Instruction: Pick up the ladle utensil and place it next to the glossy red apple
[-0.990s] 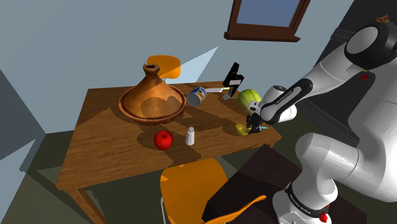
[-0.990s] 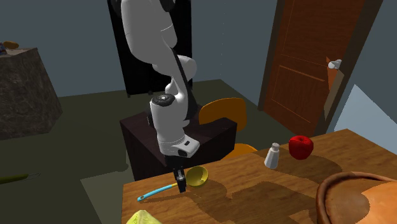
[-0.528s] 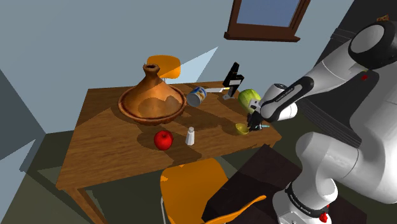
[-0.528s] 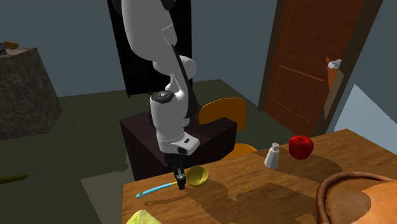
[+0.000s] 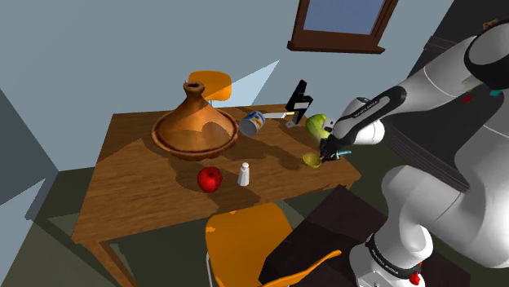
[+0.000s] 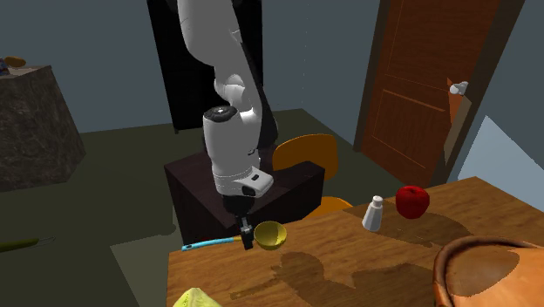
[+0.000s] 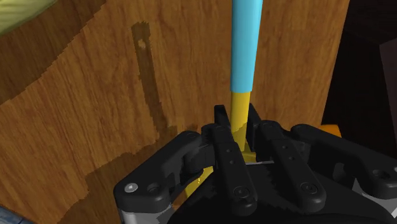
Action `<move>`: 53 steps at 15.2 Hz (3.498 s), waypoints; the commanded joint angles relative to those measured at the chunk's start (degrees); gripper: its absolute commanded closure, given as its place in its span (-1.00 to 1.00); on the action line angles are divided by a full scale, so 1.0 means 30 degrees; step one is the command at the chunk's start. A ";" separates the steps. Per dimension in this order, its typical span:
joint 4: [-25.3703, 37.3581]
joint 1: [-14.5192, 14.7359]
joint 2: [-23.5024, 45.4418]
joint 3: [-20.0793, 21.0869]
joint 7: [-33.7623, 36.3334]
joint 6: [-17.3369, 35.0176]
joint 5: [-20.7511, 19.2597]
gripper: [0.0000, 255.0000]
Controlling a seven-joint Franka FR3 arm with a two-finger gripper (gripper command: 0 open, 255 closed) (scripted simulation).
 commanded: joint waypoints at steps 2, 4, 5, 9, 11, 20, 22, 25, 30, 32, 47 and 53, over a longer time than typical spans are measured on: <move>-0.0111 -0.2414 0.1104 0.2969 -0.1689 -0.0775 0.2505 1.00; -0.0120 -0.4416 0.2075 0.5405 -0.3282 -0.1354 0.4789 1.00; -0.0088 -0.5628 0.2768 0.6905 -0.4433 -0.1707 0.6431 1.00; 0.0464 -0.4502 0.6889 0.6849 -1.0003 -0.4180 1.4403 1.00; 0.0624 -0.3124 0.7859 0.5460 -1.0604 -0.5143 1.5334 1.00; 0.1372 -0.0528 1.1234 0.2248 -1.1637 -0.8987 1.7035 1.00; 0.1562 -0.0211 1.1801 0.1727 -1.1677 -0.9737 1.7114 1.00; 0.1780 0.0329 1.2152 0.2267 -1.0724 -0.9926 1.7417 1.00; 0.2566 0.0919 1.2332 0.4360 -0.8171 -0.9796 1.7807 1.00; 0.3029 0.0898 1.2303 0.5369 -0.7101 -0.9725 1.7826 1.00; 0.9276 -0.3996 1.3965 1.5432 -0.0325 -1.0753 1.8333 1.00; 1.3140 -0.6097 1.6172 1.8273 0.1720 -1.2215 1.9107 1.00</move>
